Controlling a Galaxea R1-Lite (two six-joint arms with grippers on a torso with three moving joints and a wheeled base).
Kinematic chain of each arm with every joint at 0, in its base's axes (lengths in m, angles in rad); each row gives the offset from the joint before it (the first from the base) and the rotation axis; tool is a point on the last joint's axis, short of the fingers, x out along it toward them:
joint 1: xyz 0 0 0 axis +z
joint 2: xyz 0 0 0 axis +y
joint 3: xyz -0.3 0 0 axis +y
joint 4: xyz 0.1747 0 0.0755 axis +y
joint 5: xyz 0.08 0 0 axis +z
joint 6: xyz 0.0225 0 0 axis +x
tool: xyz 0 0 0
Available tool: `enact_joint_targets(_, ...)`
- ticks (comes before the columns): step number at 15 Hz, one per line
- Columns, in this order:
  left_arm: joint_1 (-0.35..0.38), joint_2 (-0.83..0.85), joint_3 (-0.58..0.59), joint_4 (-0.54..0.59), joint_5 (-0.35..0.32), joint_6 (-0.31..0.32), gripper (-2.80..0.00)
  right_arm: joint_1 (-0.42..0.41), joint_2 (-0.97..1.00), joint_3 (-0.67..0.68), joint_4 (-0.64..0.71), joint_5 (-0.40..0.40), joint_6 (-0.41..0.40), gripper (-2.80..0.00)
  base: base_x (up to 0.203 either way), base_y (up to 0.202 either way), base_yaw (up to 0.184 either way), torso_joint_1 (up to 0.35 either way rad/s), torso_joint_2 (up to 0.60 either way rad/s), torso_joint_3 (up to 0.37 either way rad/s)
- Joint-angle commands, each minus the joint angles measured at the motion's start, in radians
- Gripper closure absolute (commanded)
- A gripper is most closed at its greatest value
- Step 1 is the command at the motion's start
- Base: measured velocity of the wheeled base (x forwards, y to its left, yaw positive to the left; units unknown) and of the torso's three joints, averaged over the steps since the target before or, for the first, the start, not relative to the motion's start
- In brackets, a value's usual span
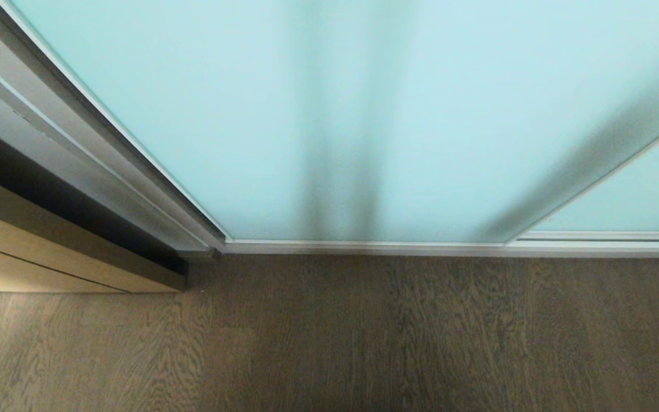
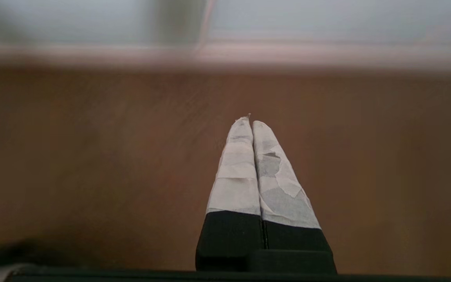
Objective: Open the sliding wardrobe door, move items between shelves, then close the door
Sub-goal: Close the door
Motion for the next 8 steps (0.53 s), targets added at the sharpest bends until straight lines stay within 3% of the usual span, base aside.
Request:
enact_joint_targets(1, 0.000, 0.001, 0.002, 0.000, 0.000, 0.000, 0.00, -0.026, -0.135, 0.088, 0.042, 0.093, 0.045, 0.00, 0.000, 0.000, 0.000, 0.000, 0.00, 0.000)
enact_joint_targets(4, 0.000, 0.001, 0.002, 0.000, 0.000, 0.000, 0.00, -0.041, -0.317, 0.196, 0.077, 0.264, 0.004, 0.00, 0.000, 0.000, 0.000, 0.000, 0.00, 0.000)
enact_joint_targets(7, 0.000, 0.001, 0.002, 0.000, 0.000, 0.000, 0.00, -0.044, -0.333, 0.383, -0.149, 0.317, -0.028, 0.00, 0.000, 0.000, 0.000, 0.000, 0.00, 0.000)
enact_joint_targets(8, 0.000, 0.001, 0.002, 0.000, 0.000, 0.000, 0.00, -0.045, -0.334, 0.381, -0.138, 0.329, -0.037, 0.00, 0.000, 0.000, 0.000, 0.000, 0.00, 0.000)
